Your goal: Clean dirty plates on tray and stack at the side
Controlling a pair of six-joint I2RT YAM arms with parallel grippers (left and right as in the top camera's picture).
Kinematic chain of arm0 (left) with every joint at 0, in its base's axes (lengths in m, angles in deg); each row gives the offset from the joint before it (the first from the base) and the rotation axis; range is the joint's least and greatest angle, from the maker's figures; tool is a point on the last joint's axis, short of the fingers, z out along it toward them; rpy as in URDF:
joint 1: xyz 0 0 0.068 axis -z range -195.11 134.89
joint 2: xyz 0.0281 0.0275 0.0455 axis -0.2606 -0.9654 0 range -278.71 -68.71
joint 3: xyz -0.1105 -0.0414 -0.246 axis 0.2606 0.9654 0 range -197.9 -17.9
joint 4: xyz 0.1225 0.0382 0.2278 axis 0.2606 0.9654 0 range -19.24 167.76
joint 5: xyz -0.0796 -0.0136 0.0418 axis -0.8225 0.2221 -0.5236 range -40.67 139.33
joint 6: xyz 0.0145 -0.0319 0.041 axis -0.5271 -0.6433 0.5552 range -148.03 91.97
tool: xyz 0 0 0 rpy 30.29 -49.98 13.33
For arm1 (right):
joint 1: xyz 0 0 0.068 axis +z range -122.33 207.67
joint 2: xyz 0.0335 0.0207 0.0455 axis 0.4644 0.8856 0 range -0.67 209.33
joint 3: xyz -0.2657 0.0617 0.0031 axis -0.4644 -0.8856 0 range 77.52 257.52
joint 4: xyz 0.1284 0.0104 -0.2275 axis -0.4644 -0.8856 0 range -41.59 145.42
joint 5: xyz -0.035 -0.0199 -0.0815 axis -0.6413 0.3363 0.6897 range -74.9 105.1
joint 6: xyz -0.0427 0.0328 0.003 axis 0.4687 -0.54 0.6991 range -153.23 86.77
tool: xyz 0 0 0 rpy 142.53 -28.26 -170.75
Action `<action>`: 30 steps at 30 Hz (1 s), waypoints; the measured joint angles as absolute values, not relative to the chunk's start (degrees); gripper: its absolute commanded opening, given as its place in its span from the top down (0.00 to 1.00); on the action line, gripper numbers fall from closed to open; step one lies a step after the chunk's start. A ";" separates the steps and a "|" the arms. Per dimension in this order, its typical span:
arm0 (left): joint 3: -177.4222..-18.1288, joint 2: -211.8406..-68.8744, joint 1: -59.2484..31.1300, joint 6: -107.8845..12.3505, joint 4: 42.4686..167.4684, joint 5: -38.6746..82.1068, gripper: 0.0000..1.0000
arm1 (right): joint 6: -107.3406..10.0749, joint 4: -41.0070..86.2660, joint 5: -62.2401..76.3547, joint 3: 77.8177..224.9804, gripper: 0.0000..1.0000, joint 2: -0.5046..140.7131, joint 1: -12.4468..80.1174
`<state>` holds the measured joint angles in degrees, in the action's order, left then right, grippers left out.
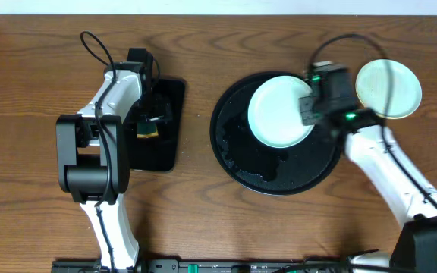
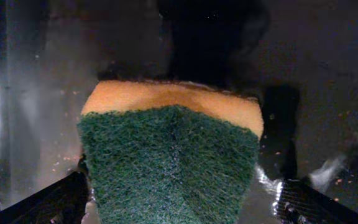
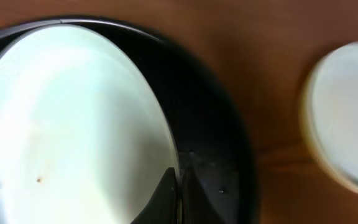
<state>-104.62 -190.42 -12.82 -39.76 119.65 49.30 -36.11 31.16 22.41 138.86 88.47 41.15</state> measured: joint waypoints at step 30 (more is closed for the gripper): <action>-104.62 -190.42 -12.82 -39.76 119.65 49.30 0.04 | -34.58 40.24 -0.95 125.88 0.94 90.00 31.59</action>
<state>-104.62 -190.42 -12.82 -39.76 119.65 49.30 -34.58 40.24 -0.95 125.88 90.00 31.59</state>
